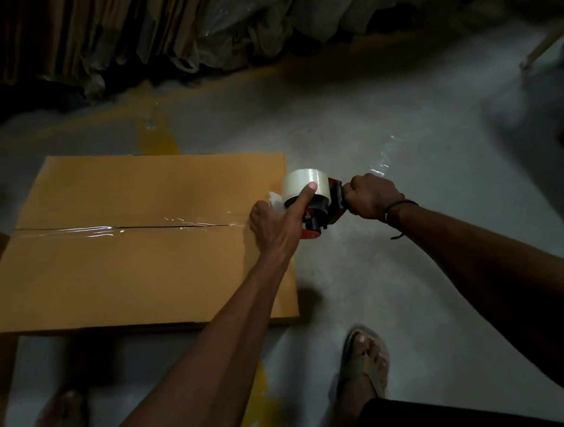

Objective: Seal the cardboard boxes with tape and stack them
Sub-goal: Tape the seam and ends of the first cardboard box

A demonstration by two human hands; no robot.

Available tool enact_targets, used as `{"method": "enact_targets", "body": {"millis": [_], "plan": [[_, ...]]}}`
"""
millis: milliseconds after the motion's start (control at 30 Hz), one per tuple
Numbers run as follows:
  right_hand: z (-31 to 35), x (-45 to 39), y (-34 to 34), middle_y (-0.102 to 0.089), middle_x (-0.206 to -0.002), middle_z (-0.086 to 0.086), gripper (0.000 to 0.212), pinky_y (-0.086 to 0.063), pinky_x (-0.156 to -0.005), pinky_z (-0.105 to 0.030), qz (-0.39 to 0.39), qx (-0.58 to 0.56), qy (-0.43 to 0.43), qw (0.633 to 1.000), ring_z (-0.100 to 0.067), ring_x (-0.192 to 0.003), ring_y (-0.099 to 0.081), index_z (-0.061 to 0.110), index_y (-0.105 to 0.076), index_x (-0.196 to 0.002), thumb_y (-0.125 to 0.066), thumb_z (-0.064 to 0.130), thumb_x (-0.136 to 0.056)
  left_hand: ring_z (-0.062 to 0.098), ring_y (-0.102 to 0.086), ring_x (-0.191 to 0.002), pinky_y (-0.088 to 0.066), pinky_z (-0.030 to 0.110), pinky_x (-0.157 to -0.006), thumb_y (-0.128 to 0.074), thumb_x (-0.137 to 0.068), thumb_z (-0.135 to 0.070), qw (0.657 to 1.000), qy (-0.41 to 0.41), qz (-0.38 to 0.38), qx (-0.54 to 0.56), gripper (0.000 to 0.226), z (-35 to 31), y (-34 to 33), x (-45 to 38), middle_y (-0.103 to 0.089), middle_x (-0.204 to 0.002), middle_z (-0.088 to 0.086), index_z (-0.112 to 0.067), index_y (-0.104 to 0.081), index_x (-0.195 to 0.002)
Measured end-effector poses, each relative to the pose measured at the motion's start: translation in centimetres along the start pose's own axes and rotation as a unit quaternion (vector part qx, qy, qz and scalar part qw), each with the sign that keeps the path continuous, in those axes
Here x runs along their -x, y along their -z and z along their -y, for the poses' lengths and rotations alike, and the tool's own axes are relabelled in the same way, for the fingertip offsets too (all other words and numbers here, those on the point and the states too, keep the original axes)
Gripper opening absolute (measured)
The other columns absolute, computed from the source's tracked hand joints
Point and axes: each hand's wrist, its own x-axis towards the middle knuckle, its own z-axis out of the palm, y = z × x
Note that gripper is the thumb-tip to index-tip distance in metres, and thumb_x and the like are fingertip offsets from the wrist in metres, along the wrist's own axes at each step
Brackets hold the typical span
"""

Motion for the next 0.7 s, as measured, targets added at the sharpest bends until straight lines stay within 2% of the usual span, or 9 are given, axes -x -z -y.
{"method": "enact_targets", "body": {"millis": [67,167,267,333,400,500,567,633,700], "plan": [[0.3,-0.2,-0.1,-0.068,-0.103,-0.018,0.041,-0.046,-0.076,-0.035,-0.009,-0.002,-0.007,1.000,-0.037,-0.095,-0.063,0.017,-0.057,-0.085,-0.034,0.050,-0.089,0.031,-0.052,-0.123,-0.047,0.056,-0.103,-0.051,-0.046,-0.102,1.000,-0.009,-0.006,0.017,0.127,0.4,0.0,-0.3,-0.052,-0.131,0.008,-0.010,-0.050,-0.134],[0.1,-0.1,-0.5,-0.066,-0.101,-0.018,0.032,-0.044,-0.074,-0.034,-0.014,0.004,-0.018,1.000,-0.036,-0.089,-0.061,0.016,-0.055,-0.084,-0.041,0.041,-0.098,0.030,-0.056,-0.118,-0.049,0.057,-0.101,-0.043,-0.048,-0.109,0.999,-0.018,0.000,0.030,0.126,0.9,0.3,-0.5,-0.056,-0.124,0.006,-0.012,-0.056,-0.127],[0.0,-0.1,-0.6,-0.067,-0.093,-0.014,0.043,-0.044,-0.070,-0.033,-0.010,0.009,-0.019,1.000,-0.030,-0.078,-0.059,0.014,-0.062,-0.085,-0.035,0.046,-0.094,0.030,-0.057,-0.118,-0.049,0.056,-0.101,-0.047,-0.054,-0.105,0.999,-0.008,0.014,0.036,0.119,1.8,0.1,-1.5,-0.057,-0.124,0.005,-0.013,-0.057,-0.128],[0.2,-0.1,-0.5,-0.067,-0.095,-0.013,0.053,-0.043,-0.070,-0.033,0.004,0.015,-0.018,1.000,-0.029,-0.079,-0.058,0.015,-0.065,-0.090,-0.027,0.052,-0.085,0.032,-0.061,-0.118,-0.051,0.057,-0.099,-0.055,-0.047,-0.107,0.998,0.011,0.034,0.061,0.127,2.7,-0.4,-3.1,-0.064,-0.124,0.008,-0.012,-0.059,-0.131],[0.2,-0.1,-0.5,-0.066,-0.098,-0.012,0.058,-0.043,-0.072,-0.033,0.016,0.018,-0.015,1.000,-0.028,-0.082,-0.058,0.016,-0.065,-0.093,-0.023,0.054,-0.082,0.034,-0.061,-0.123,-0.052,0.057,-0.100,-0.062,-0.035,-0.106,0.995,0.039,0.056,0.066,0.141,3.0,-0.8,-4.0,-0.063,-0.134,0.011,-0.012,-0.054,-0.140],[-0.2,-0.2,-0.5,-0.067,-0.104,-0.013,0.045,-0.048,-0.077,-0.035,0.023,0.026,-0.010,0.999,-0.031,-0.091,-0.061,0.016,-0.066,-0.097,-0.033,0.047,-0.096,0.034,-0.046,-0.140,-0.044,0.057,-0.110,-0.063,-0.027,-0.106,0.996,0.047,0.067,0.023,0.162,0.4,-0.2,-1.4,-0.042,-0.157,0.012,-0.012,-0.031,-0.155],[-0.4,-0.2,-0.7,-0.066,-0.109,-0.014,0.041,-0.048,-0.081,-0.037,0.020,0.033,-0.011,0.999,-0.033,-0.099,-0.062,0.015,-0.068,-0.103,-0.037,0.042,-0.100,0.034,-0.040,-0.144,-0.041,0.055,-0.113,-0.061,-0.026,-0.106,0.998,0.038,0.056,-0.012,0.168,-0.2,-0.4,-0.6,-0.034,-0.160,0.013,-0.009,-0.022,-0.157],[-0.4,-0.2,-1.2,-0.066,-0.110,-0.013,0.050,-0.046,-0.079,-0.035,0.019,0.039,-0.011,0.999,-0.033,-0.101,-0.062,0.015,-0.068,-0.105,-0.032,0.048,-0.094,0.034,-0.042,-0.142,-0.041,0.055,-0.112,-0.061,-0.031,-0.104,0.998,0.030,0.036,-0.032,0.161,-0.2,-0.8,-0.4,-0.036,-0.157,0.013,-0.008,-0.023,-0.155],[-0.4,-0.3,-1.4,-0.066,-0.106,-0.013,0.047,-0.044,-0.074,-0.033,0.015,0.040,-0.013,0.999,-0.032,-0.092,-0.061,0.015,-0.067,-0.102,-0.033,0.047,-0.094,0.034,-0.048,-0.135,-0.044,0.055,-0.108,-0.061,-0.038,-0.098,0.999,0.022,0.020,-0.043,0.144,-0.1,-1.1,-0.4,-0.043,-0.146,0.010,-0.011,-0.032,-0.148]]}}
